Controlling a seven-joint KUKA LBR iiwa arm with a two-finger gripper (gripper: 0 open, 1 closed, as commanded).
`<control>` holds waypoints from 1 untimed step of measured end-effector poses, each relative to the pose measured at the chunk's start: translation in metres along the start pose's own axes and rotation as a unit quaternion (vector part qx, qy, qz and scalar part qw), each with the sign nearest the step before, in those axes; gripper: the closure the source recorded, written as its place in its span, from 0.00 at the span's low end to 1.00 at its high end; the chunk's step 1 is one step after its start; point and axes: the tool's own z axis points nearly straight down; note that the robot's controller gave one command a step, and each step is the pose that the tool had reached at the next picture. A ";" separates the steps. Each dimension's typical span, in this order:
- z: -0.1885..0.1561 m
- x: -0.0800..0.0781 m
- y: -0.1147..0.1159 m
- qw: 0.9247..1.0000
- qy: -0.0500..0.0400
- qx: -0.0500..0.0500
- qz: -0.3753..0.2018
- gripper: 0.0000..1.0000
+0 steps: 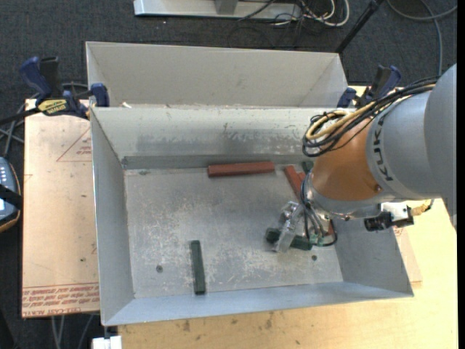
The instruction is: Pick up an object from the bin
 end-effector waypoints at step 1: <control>-0.009 0.000 0.000 1.000 -0.001 0.001 -0.001 1.00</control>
Offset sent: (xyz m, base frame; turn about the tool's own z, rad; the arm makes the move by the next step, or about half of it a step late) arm 0.0000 0.0000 0.0700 0.0000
